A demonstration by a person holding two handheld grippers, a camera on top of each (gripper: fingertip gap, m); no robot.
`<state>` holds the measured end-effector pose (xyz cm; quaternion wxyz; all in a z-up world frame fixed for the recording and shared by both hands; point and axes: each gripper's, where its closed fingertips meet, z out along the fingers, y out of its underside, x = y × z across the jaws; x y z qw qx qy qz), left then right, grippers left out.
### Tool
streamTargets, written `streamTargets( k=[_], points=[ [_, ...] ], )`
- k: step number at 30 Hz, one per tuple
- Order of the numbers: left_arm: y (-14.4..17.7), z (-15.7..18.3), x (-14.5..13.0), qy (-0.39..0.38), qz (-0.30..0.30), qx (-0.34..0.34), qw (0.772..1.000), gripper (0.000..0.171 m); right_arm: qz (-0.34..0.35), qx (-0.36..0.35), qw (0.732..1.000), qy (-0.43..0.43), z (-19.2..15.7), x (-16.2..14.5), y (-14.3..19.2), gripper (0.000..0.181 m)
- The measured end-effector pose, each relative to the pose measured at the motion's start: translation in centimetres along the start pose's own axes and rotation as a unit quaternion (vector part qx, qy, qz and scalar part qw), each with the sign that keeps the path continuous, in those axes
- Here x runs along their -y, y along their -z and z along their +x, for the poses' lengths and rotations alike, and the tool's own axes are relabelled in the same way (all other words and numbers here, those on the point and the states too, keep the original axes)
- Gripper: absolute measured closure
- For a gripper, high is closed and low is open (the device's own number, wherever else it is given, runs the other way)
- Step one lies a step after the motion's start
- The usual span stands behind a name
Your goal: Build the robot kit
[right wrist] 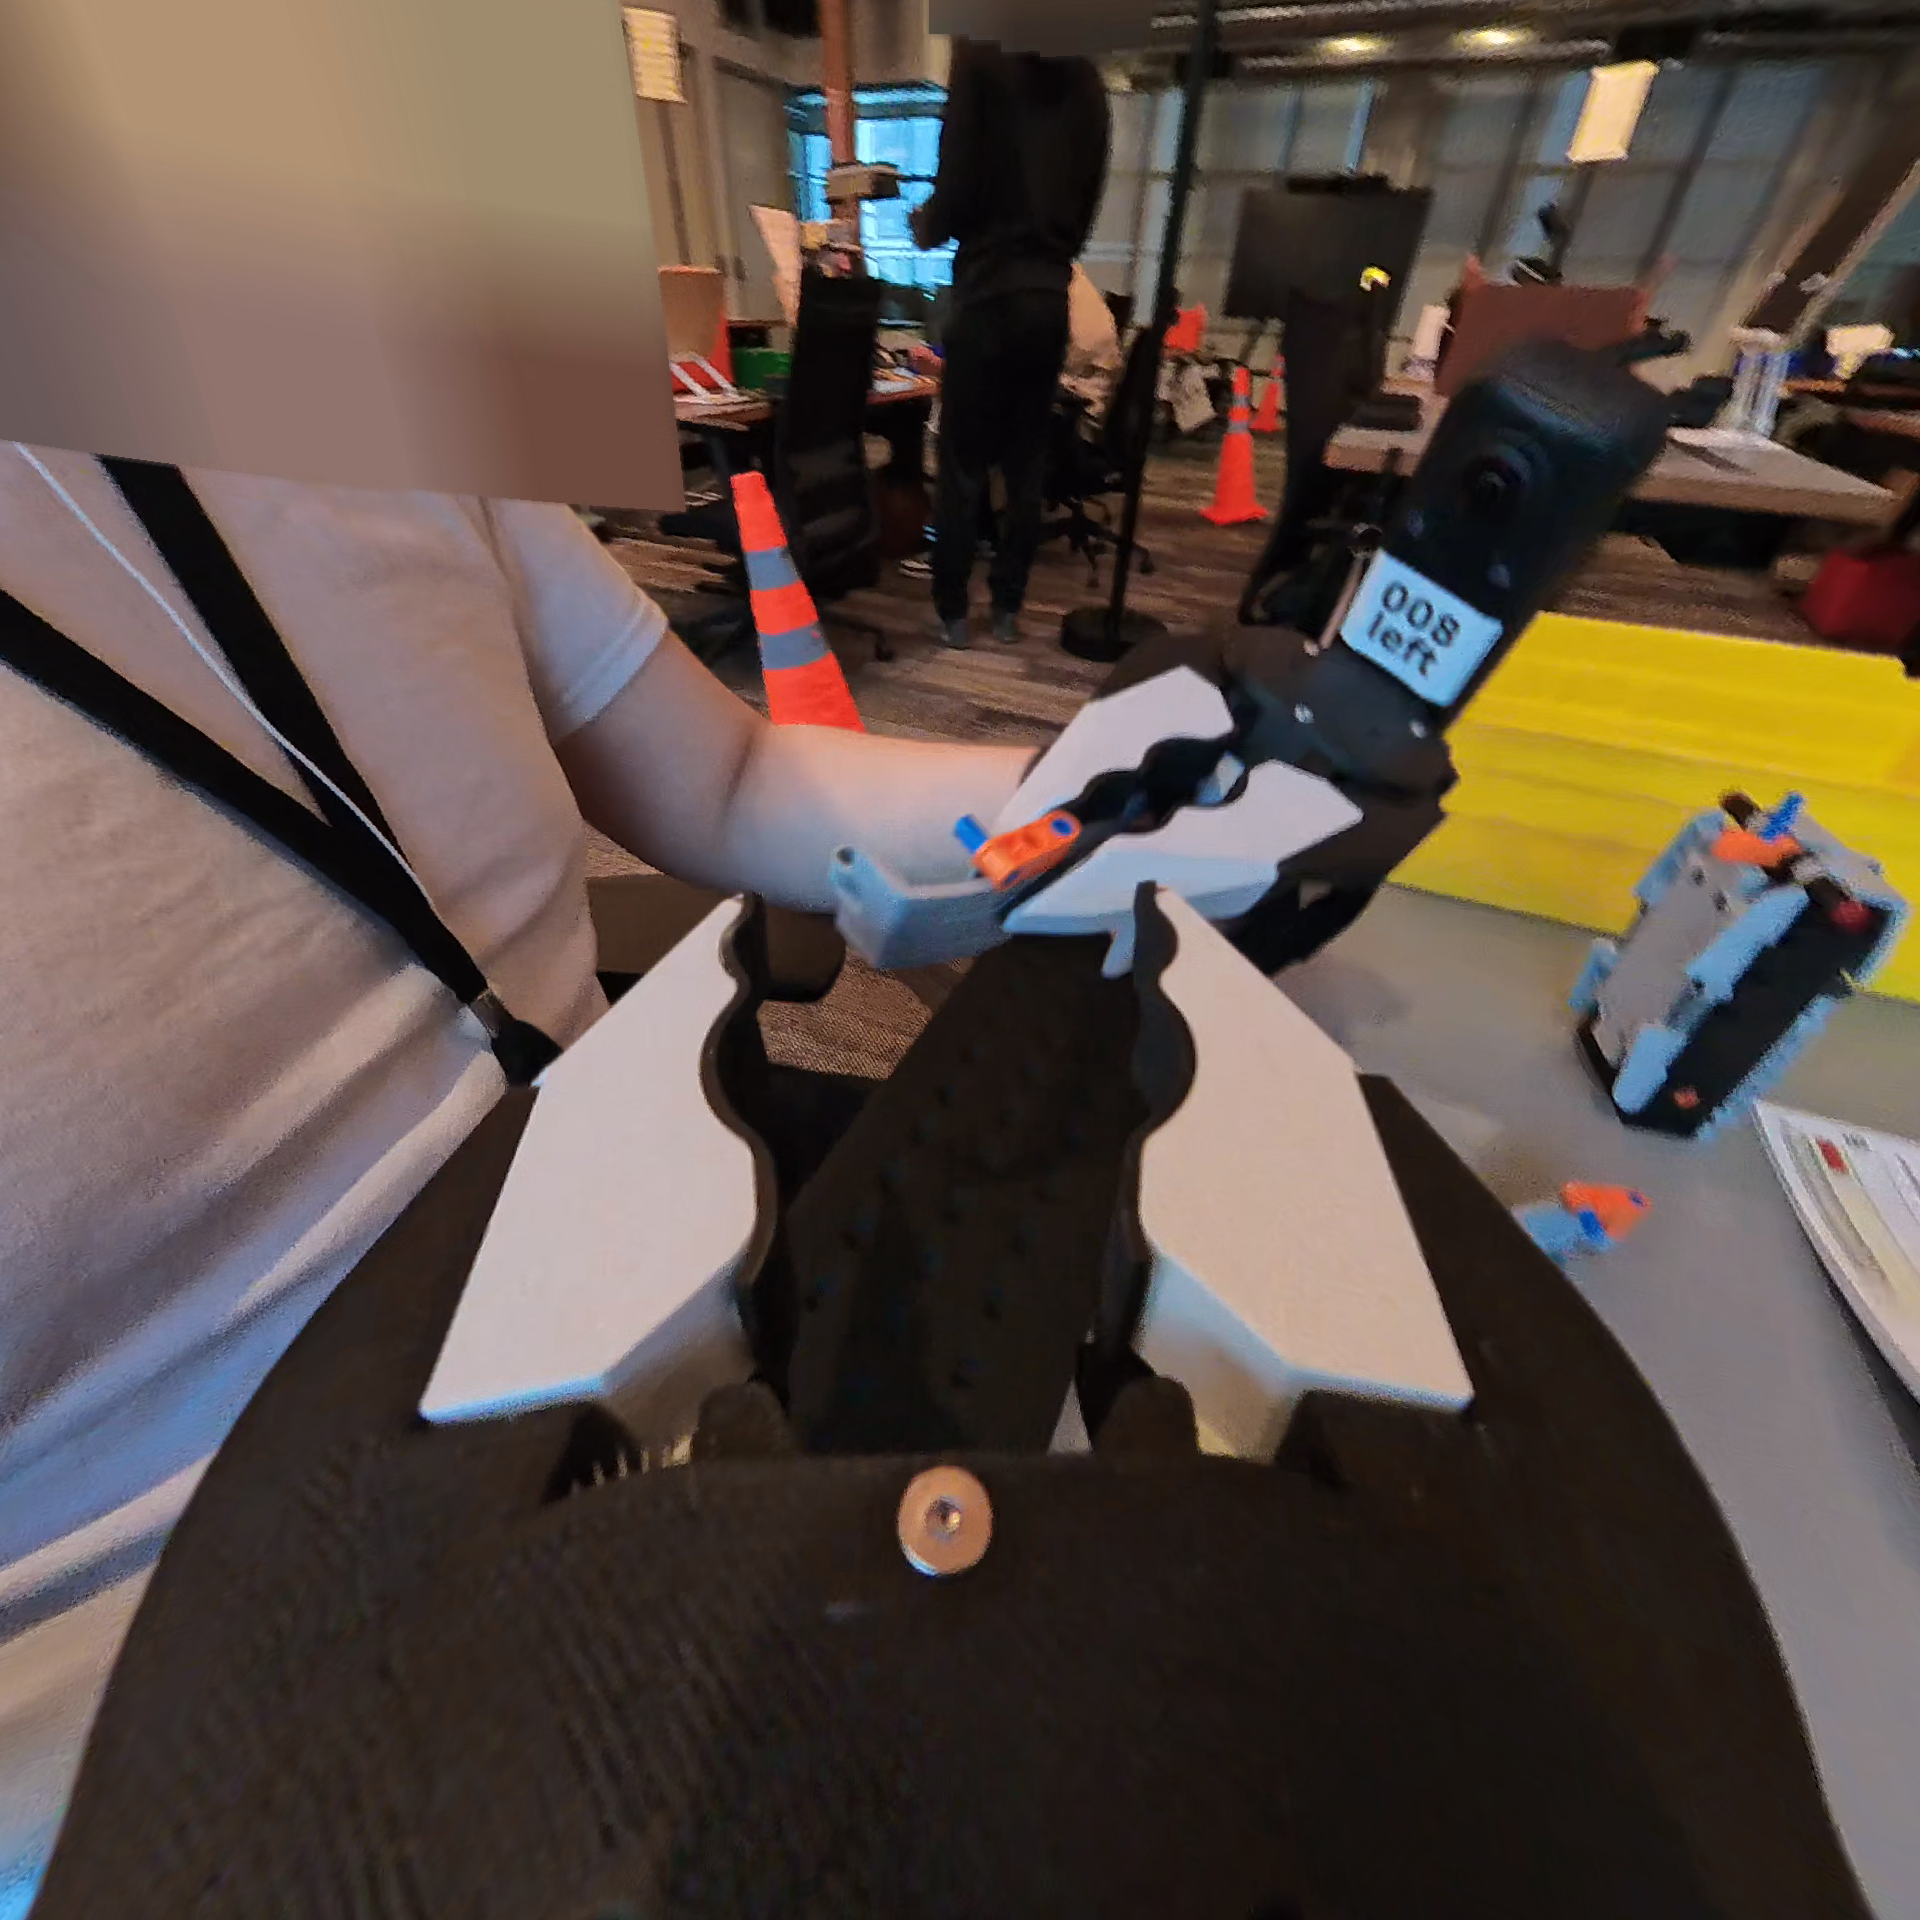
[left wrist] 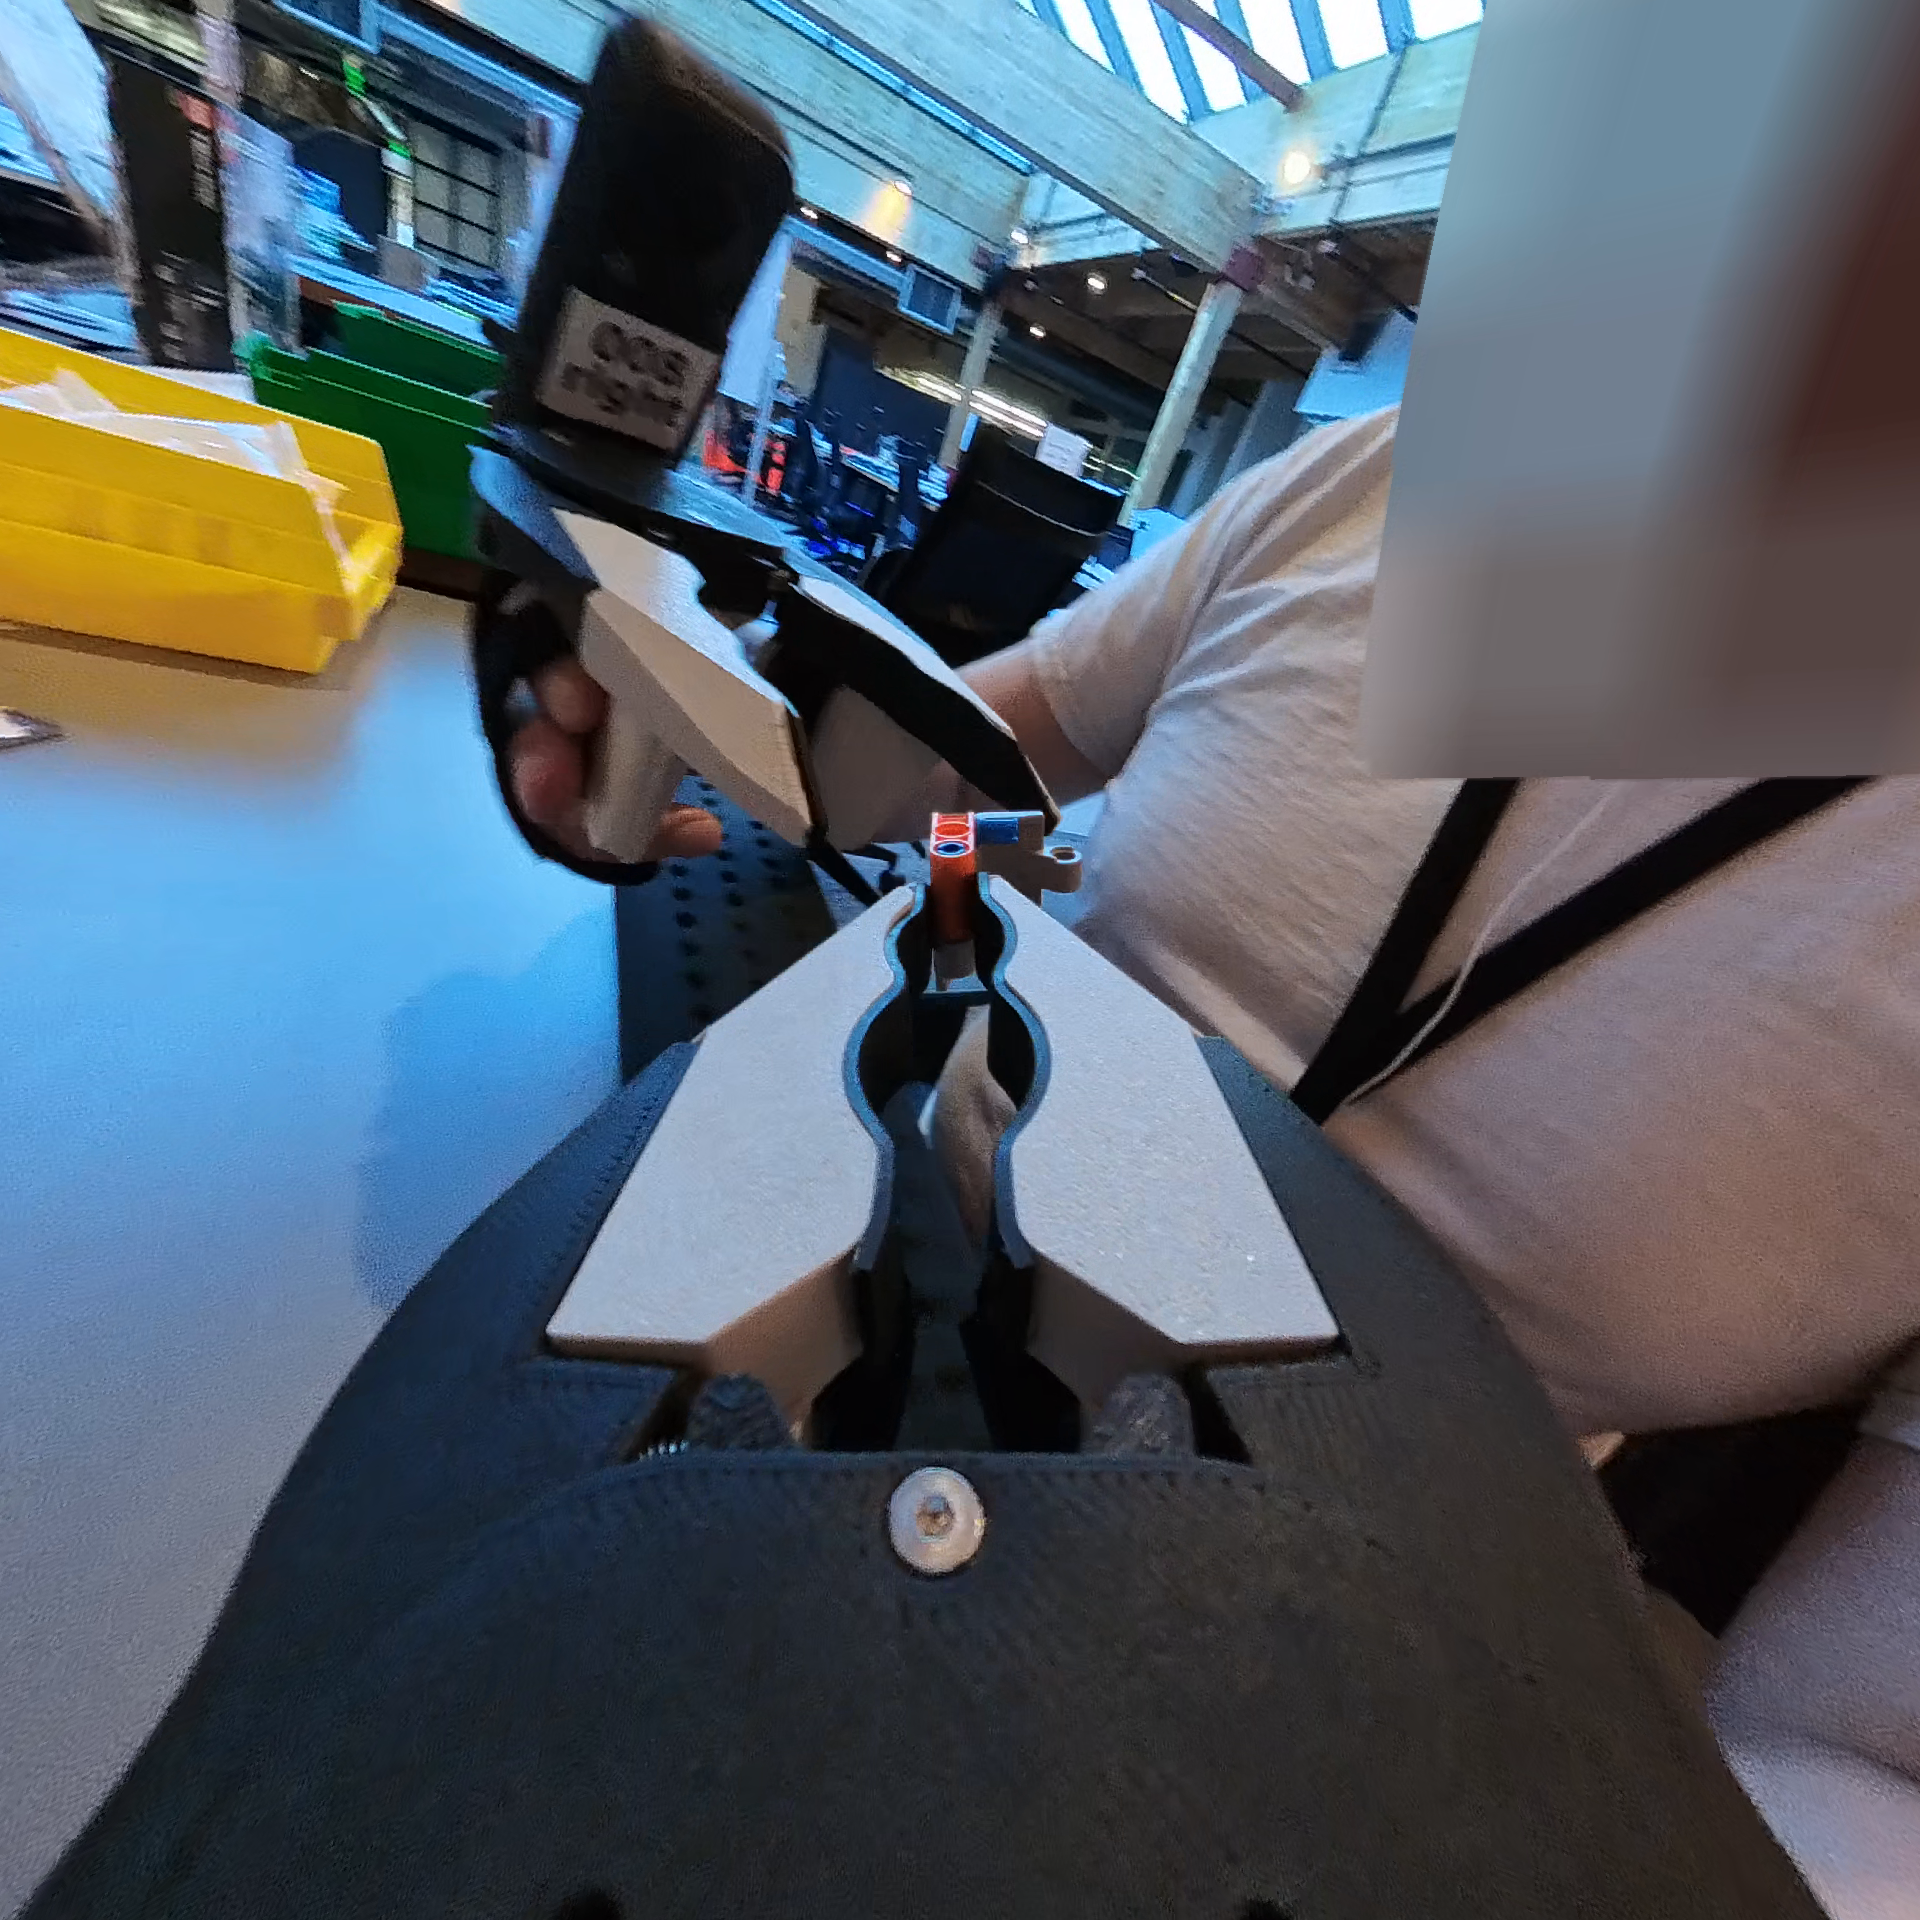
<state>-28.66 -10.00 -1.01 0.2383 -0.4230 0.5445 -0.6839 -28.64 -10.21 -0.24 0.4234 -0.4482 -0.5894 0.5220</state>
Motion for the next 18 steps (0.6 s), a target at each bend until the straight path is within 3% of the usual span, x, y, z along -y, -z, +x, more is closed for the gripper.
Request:
streamTargets(
  k=[5,12,15,18],
  points=[
    [-0.7,1.7,0.1,-0.011,-0.001,-0.040,0.999,0.166,-0.007,0.069,0.998,0.014,-1.1,0.6,-1.5,0.117],
    [-0.5,1.2,0.4,-0.015,0.002,-0.030,0.999,0.166,-0.026,0.022,0.999,0.008,-0.5,-0.1,-0.7,0.118],
    [-0.2,0.3,-0.1,-0.023,-0.018,-0.009,1.000,0.166,-0.010,0.001,0.995,-0.100,0.2,-1.0,0.3,0.118],
    [-0.2,0.0,-0.4,-0.034,-0.051,0.002,0.998,0.166,-0.019,0.045,0.955,-0.292,0.2,-3.0,1.1,0.121]
  ],
)
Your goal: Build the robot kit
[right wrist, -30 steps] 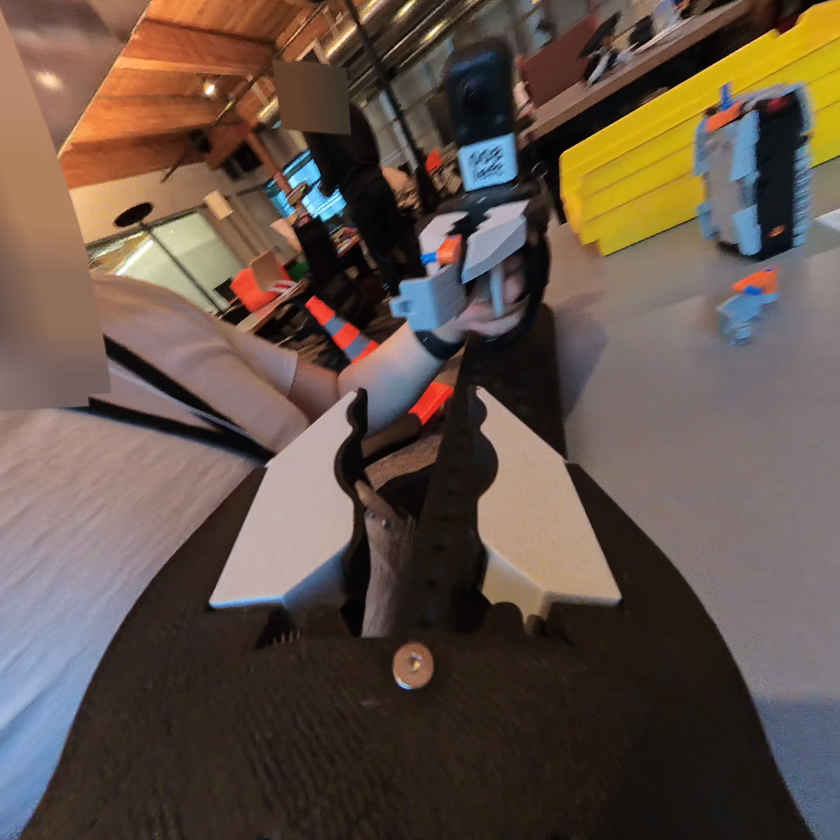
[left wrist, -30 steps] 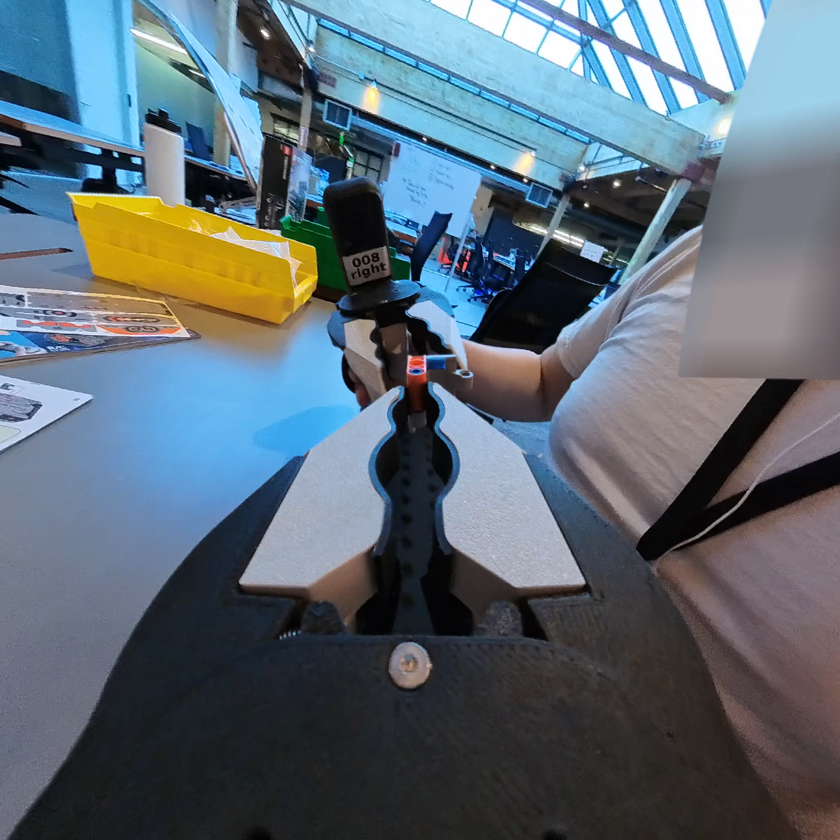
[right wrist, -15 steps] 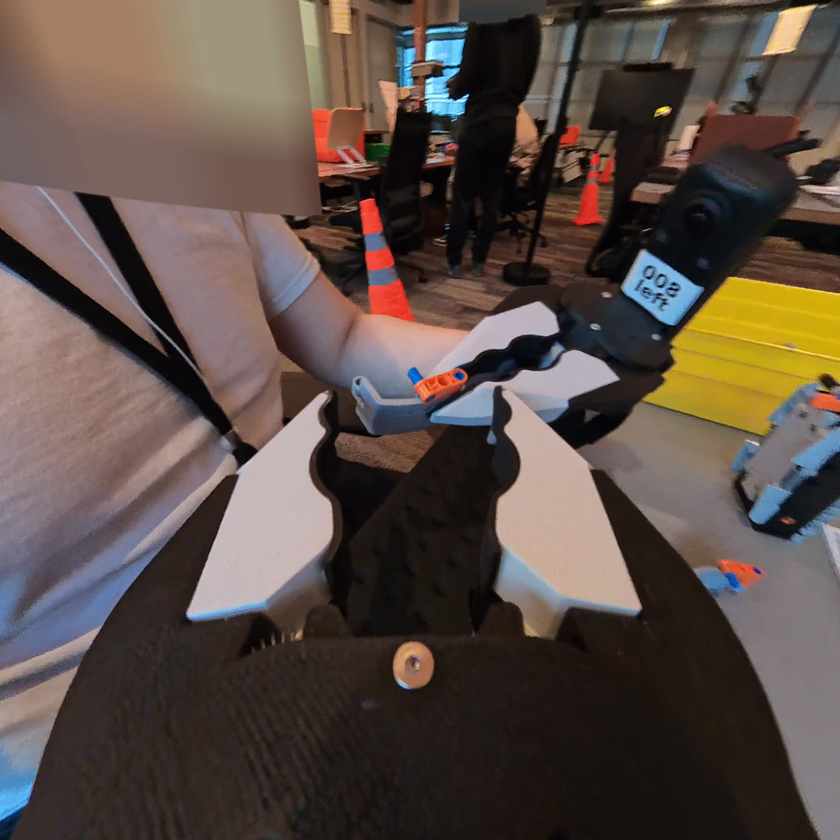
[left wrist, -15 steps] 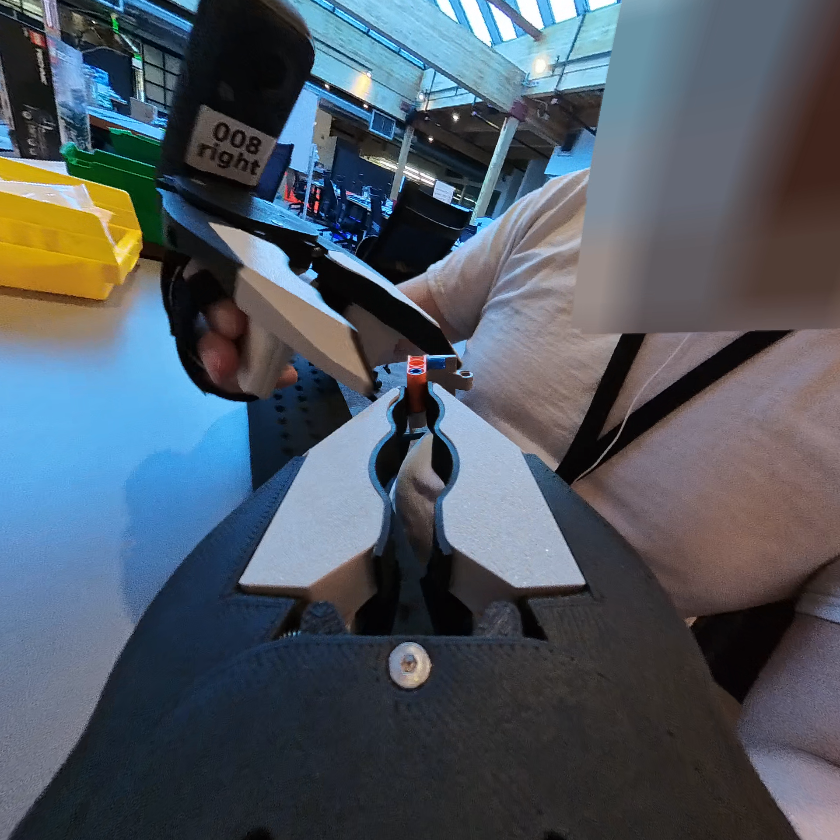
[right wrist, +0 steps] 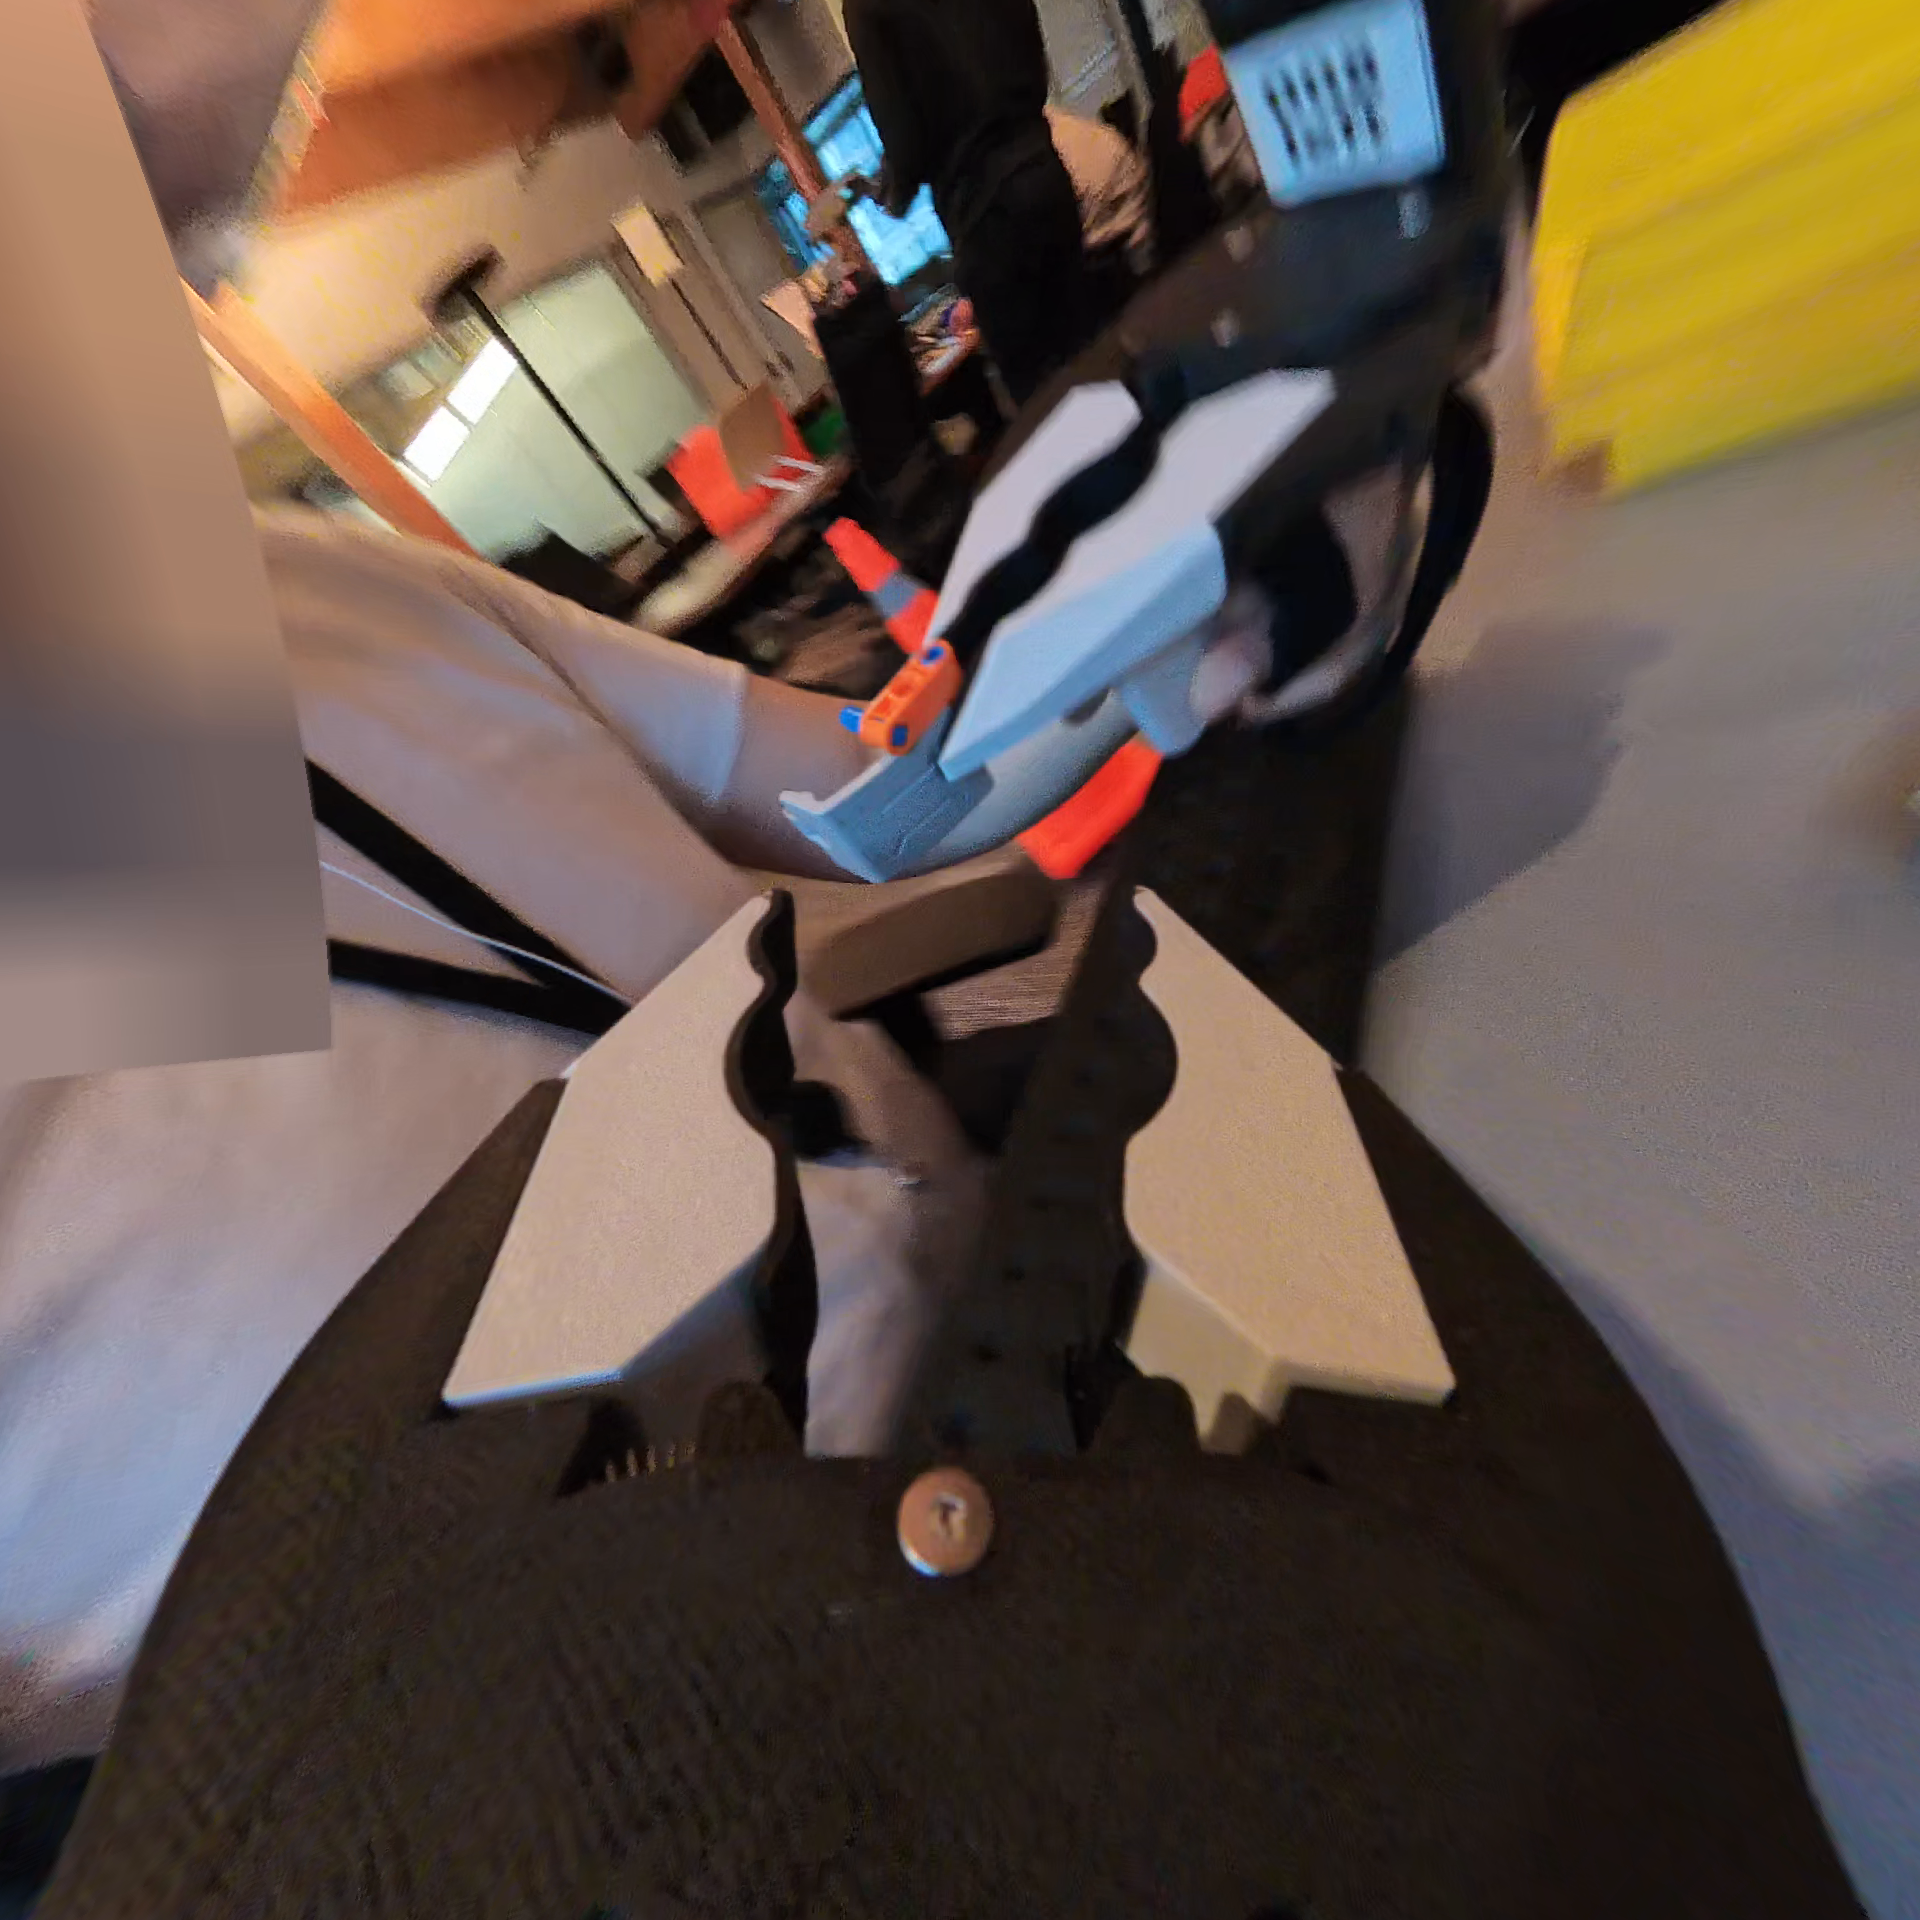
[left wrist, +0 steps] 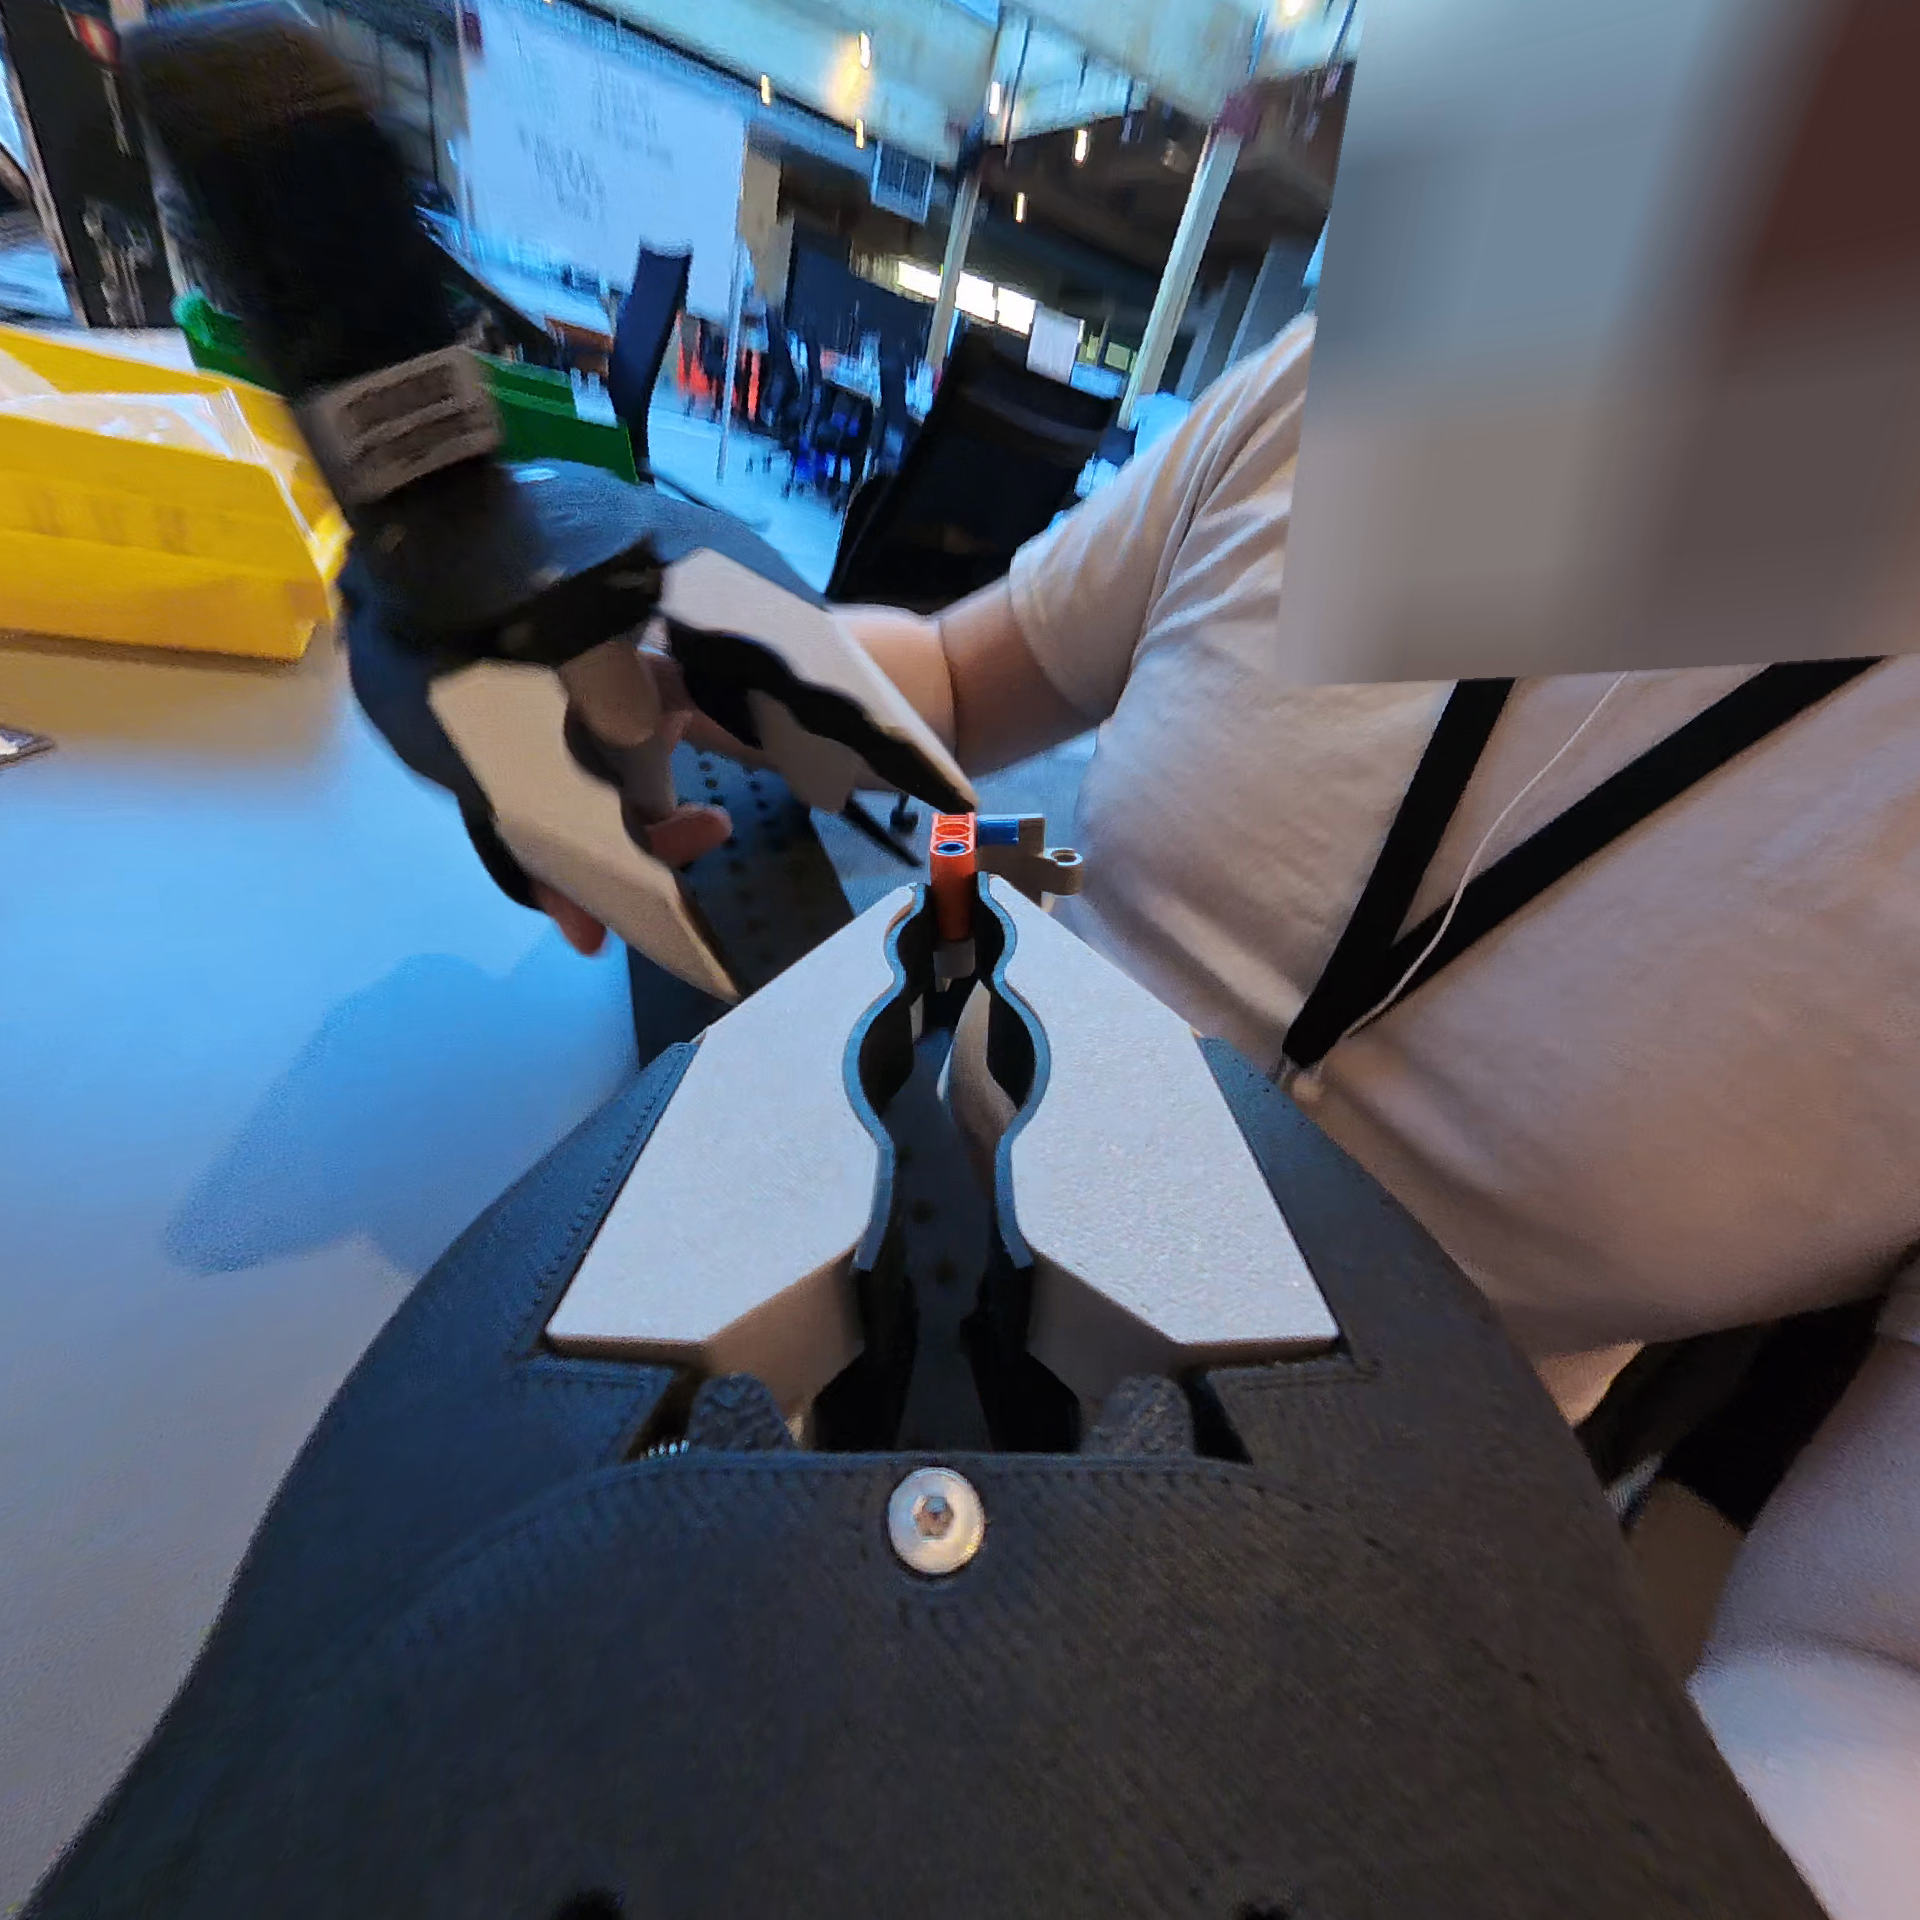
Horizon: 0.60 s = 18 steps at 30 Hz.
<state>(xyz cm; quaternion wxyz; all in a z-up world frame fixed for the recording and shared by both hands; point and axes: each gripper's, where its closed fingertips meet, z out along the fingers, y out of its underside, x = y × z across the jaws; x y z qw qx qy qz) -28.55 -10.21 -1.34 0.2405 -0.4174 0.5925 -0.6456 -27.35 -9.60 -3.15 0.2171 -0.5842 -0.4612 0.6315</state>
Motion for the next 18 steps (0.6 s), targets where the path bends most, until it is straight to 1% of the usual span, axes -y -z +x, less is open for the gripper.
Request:
streamTargets(
  k=[1,3,4,5,6,8,9,12,15,18],
  points=[
    [-0.1,0.1,0.0,-0.008,-0.014,0.000,1.000,0.166,0.002,0.030,0.997,-0.076,-0.1,-0.2,0.0,0.120],
    [-0.5,0.6,0.2,-0.028,-0.040,-0.005,0.999,0.166,0.014,0.106,0.972,-0.210,-0.7,0.3,-0.2,0.119],
    [-0.7,0.8,0.2,-0.039,-0.052,-0.006,0.998,0.166,0.018,0.136,0.957,-0.254,-1.0,0.6,-0.3,0.121],
    [-0.9,1.0,0.3,-0.049,-0.061,-0.007,0.997,0.166,0.014,0.153,0.951,-0.270,-1.1,0.6,-0.6,0.128],
    [-1.0,1.2,0.5,-0.058,-0.066,-0.008,0.996,0.166,0.004,0.150,0.952,-0.267,-0.9,0.3,-1.0,0.132],
    [-1.1,1.4,0.7,-0.073,-0.069,-0.006,0.995,0.166,-0.024,0.148,0.956,-0.251,-1.1,-0.6,-1.7,0.128],
    [-1.1,1.4,0.6,-0.074,-0.071,-0.004,0.995,0.166,-0.032,0.169,0.953,-0.251,-1.8,-0.6,-1.7,0.127],
    [-1.2,1.6,0.2,-0.074,-0.081,-0.004,0.994,0.166,-0.015,0.213,0.939,-0.271,-3.3,0.3,-1.8,0.127],
    [-1.5,1.8,-0.2,-0.082,-0.088,-0.007,0.993,0.166,-0.019,0.221,0.932,-0.286,-4.1,0.2,-2.3,0.142],
    [-1.9,2.1,-0.4,-0.081,-0.092,-0.019,0.992,0.166,-0.045,0.198,0.943,-0.264,-4.4,-1.0,-2.8,0.154]
  ],
)
